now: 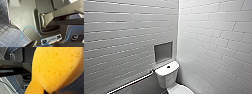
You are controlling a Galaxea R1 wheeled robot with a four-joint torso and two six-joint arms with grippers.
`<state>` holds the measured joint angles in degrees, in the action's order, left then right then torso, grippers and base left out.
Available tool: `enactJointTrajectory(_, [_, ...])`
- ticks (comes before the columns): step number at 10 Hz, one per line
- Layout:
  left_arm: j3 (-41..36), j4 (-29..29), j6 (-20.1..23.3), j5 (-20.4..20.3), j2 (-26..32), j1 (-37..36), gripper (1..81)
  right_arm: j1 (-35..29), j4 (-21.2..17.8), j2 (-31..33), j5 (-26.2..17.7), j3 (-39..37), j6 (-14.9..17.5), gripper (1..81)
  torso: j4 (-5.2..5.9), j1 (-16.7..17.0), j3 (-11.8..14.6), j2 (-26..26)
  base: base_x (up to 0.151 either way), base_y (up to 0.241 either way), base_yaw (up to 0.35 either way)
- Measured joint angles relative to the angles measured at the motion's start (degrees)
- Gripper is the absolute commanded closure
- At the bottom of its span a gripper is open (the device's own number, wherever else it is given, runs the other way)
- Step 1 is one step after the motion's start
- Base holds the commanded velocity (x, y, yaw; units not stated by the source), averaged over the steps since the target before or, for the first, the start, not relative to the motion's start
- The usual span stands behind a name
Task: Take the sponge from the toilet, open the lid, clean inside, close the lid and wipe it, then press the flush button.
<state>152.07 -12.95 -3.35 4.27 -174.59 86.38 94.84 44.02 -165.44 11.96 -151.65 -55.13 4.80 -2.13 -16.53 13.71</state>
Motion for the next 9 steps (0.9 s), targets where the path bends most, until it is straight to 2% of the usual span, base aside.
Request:
enactJointTrajectory(1, [0.00, 0.09, 0.00, 0.00, -0.02, 0.00, 1.0, -0.20, -0.01, -0.66, -0.77, -0.02, 0.56, 81.1, 0.00, 0.00, 0.00, 0.00, 0.000, 0.000, 0.000])
enactJointTrajectory(2, [0.00, 0.11, 0.02, 0.02, 0.00, -0.02, 1.0, -0.88, -0.37, -1.88, -4.13, -0.02, 1.90, 81.1, 0.00, 0.00, 0.00, 0.00, 0.000, 0.000, 0.000])
enactJointTrajectory(3, [0.00, 0.11, 0.02, 0.00, -0.02, -0.02, 1.0, -1.68, -1.41, -3.00, -9.01, 0.00, 4.80, 81.1, 0.00, 0.00, 0.00, 0.00, 0.000, 0.000, 0.000])
enactJointTrajectory(4, [0.04, 0.11, 0.00, 0.00, 0.00, -0.02, 1.0, -2.51, -3.89, -3.74, -12.59, 0.00, 10.70, 81.1, 0.00, 0.00, 0.00, 0.00, 0.000, 0.000, 0.000])
enactJointTrajectory(6, [0.63, 0.66, 0.00, 0.02, 0.01, -0.13, 1.0, -3.75, -13.73, -3.83, -16.77, -0.06, 26.42, 81.1, 0.00, 0.00, 0.00, 0.00, 0.000, 0.000, 0.000])
enactJointTrajectory(7, [0.59, 1.05, 0.00, -0.28, -0.02, -0.17, 1.0, -4.22, -21.18, -3.85, -18.60, -0.15, 32.76, 81.1, 0.00, 0.00, 0.00, 0.00, 0.000, 0.000, 0.000])
enactJointTrajectory(9, [0.59, 1.21, 0.00, -2.10, 0.01, 0.00, 1.0, -5.23, -35.07, -3.86, -17.58, -0.15, 42.20, 81.1, 0.00, 0.00, 0.00, 0.00, 0.000, 0.000, 0.000])
